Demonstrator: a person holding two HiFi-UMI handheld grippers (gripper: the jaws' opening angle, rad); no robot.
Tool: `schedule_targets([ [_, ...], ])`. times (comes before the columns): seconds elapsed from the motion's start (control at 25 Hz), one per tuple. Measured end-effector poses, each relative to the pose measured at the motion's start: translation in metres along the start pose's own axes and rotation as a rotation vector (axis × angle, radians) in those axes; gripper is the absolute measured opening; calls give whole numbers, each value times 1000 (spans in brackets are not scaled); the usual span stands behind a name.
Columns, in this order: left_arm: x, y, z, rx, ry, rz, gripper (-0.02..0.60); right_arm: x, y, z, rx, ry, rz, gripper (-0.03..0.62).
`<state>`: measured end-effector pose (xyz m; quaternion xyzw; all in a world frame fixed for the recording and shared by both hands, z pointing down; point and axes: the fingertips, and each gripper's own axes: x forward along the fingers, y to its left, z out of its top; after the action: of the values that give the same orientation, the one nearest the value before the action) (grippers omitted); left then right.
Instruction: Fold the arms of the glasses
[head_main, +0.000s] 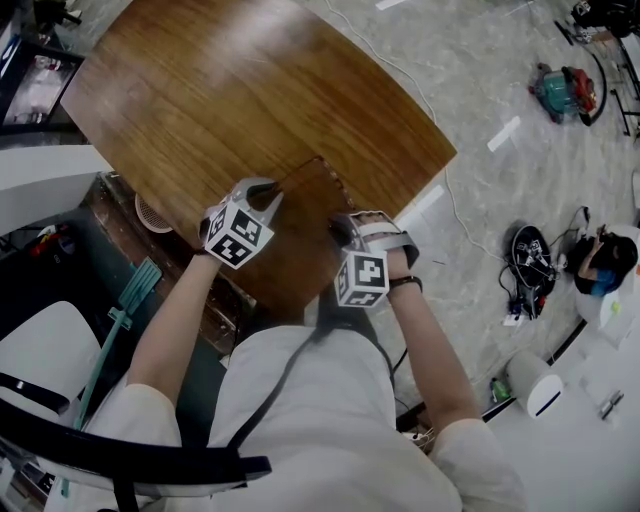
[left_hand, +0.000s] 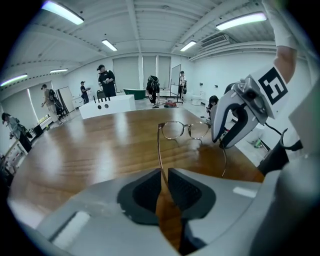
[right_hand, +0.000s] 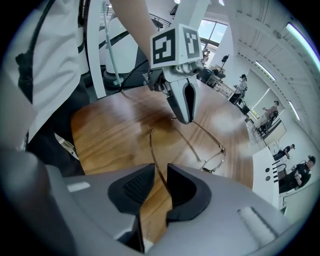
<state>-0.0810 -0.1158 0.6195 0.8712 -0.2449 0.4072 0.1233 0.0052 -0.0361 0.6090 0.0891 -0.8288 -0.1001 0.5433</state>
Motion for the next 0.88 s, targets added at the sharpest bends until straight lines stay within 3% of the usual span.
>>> schedule_targets([
  [0.24, -4, -2, 0, -84, -33, -2, 31, 2, -3, 2, 69, -25, -6, 66],
  [0.6, -9, -17, -4, -164, -54, 13, 20, 7, -23, -4, 290, -30, -105, 23],
  [0.88, -17, -12, 1, -261, -83, 42, 8, 4, -26, 2, 335, -60, -102, 30],
])
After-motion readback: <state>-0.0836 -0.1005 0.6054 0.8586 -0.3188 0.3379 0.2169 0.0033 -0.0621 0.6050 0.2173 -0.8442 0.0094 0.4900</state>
